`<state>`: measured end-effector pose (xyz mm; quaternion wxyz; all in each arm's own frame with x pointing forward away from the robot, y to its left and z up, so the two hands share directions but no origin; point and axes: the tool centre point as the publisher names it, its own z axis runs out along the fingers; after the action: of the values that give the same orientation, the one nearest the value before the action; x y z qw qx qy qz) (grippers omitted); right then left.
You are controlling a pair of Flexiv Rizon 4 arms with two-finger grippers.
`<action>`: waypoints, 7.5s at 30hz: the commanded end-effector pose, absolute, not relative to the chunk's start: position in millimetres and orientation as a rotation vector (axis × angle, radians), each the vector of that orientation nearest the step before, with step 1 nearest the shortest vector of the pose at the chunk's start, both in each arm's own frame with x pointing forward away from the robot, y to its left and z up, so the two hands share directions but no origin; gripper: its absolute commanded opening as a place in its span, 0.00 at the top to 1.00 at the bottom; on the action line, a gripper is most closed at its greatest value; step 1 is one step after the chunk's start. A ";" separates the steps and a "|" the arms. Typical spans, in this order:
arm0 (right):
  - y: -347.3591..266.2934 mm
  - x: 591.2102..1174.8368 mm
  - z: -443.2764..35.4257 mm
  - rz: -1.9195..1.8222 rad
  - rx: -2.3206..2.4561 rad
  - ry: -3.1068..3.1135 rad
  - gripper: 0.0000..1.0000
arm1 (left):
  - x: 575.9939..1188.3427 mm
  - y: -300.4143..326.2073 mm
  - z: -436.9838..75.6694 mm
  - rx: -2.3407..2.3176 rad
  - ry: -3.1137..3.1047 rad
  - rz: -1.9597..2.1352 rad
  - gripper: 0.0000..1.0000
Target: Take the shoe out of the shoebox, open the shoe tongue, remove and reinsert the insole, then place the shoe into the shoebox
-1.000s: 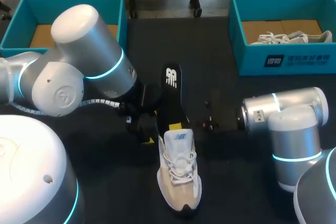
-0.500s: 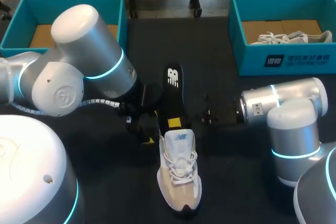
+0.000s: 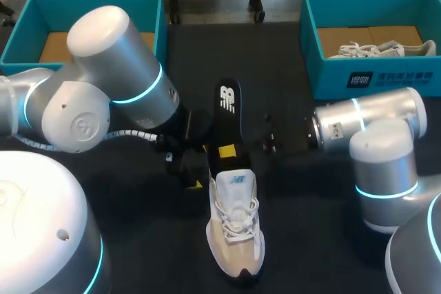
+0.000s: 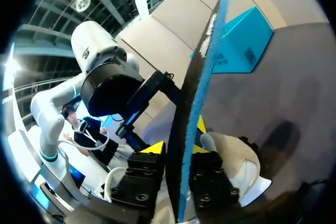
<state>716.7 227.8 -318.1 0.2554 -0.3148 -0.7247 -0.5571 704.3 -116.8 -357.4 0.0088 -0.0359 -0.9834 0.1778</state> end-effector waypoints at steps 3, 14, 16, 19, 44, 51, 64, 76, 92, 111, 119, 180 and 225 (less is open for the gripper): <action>228.3 717.7 -325.1 -1.525 -0.880 -1.935 1.00 | 703.6 -116.5 -358.3 -0.114 -3.075 0.557 0.00; 229.3 704.2 -342.8 -1.498 -0.956 -1.848 1.00 | 703.6 -116.5 -358.3 -0.114 -3.075 0.557 0.00; 230.2 700.6 -345.3 -1.493 -0.973 -1.833 1.00 | 703.6 -116.5 -358.3 -0.114 -3.075 0.557 0.00; 231.8 695.1 -346.8 -1.488 -0.985 -1.824 1.00 | 703.6 -116.5 -358.3 -0.114 -3.075 0.557 0.00; 221.6 696.8 -348.3 -1.299 -0.793 -1.863 1.00 | 703.6 -116.5 -358.3 -0.114 -3.075 0.557 0.00; 223.1 694.2 -352.7 -1.290 -0.778 -1.854 1.00 | 703.6 -116.5 -358.3 -0.114 -3.075 0.557 0.00; 230.5 685.7 -352.8 -1.266 -0.717 -1.852 1.00 | 703.6 -116.5 -358.3 -0.114 -3.075 0.557 0.00; 230.0 682.0 -344.6 -1.285 -0.704 -1.875 0.64 | 703.6 -116.5 -358.3 -0.114 -3.075 0.557 0.00; 234.9 687.2 -330.4 -1.295 -0.662 -1.928 0.67 | 703.6 -116.5 -358.3 -0.114 -3.075 0.557 0.00; 234.1 704.6 -324.1 -1.402 -0.645 -1.876 1.00 | 703.6 -116.5 -358.3 -0.114 -3.075 0.557 0.00; 234.1 698.0 -331.7 -1.364 -0.682 -1.855 1.00 | 703.6 -116.5 -358.3 -0.114 -3.075 0.557 0.00; 237.8 684.8 -322.2 -1.409 -0.652 -1.884 0.68 | 703.6 -116.5 -358.3 -0.114 -3.075 0.557 0.00; 234.1 687.0 -337.5 -1.274 -0.655 -1.833 0.60 | 703.6 -116.5 -358.3 -0.114 -3.075 0.557 0.00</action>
<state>684.0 232.0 -340.3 0.3977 -0.2660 -0.7169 -0.5070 704.4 -116.8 -357.4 0.0088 -0.0359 -0.9834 0.1778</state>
